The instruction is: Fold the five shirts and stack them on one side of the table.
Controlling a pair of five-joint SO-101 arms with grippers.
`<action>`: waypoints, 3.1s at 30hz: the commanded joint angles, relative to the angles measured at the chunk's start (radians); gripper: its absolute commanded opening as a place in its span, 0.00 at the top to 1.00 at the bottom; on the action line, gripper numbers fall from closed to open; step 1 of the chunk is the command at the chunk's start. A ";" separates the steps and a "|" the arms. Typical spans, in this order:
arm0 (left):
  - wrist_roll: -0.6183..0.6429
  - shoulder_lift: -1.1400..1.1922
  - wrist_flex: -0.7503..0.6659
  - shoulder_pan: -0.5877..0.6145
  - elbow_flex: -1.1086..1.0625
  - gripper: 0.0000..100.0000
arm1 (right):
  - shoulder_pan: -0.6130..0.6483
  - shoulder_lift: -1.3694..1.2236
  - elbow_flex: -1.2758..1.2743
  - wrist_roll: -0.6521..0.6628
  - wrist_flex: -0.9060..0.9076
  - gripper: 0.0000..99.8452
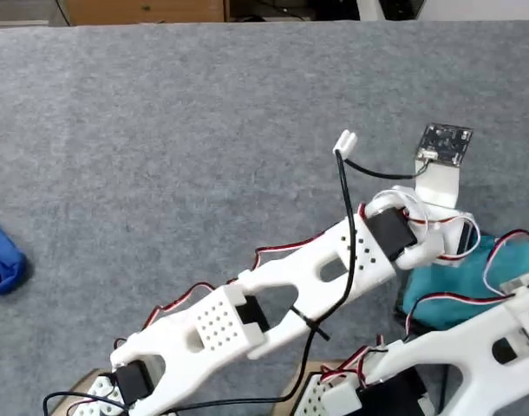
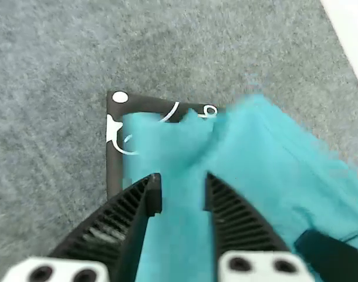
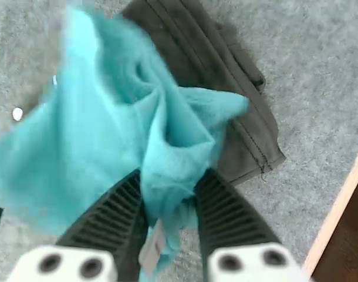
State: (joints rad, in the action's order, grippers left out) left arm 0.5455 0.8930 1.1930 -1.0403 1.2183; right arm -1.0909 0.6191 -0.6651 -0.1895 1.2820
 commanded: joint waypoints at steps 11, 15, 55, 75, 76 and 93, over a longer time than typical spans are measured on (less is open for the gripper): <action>0.002 -0.079 0.086 0.103 0.101 0.83 | 0.004 0.048 0.065 0.052 0.103 0.38; -0.032 -0.079 0.201 0.167 0.219 0.83 | 0.093 0.048 0.220 0.049 0.279 0.51; -1.092 -0.116 0.523 2.275 0.025 0.86 | 1.303 0.038 0.119 0.049 0.037 0.93; -0.879 0.191 0.341 2.254 0.325 0.98 | 1.314 0.045 0.101 0.046 0.044 0.93; -0.867 0.191 0.394 2.232 0.402 0.98 | 1.314 0.045 0.101 0.046 0.044 0.93; -0.687 -0.180 0.569 1.768 0.448 0.98 | 1.314 0.041 0.101 0.044 0.044 0.93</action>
State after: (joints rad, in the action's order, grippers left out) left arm -0.1772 0.8117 1.7499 0.8132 1.6203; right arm 0.2133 0.6252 -0.5639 -0.1450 1.3418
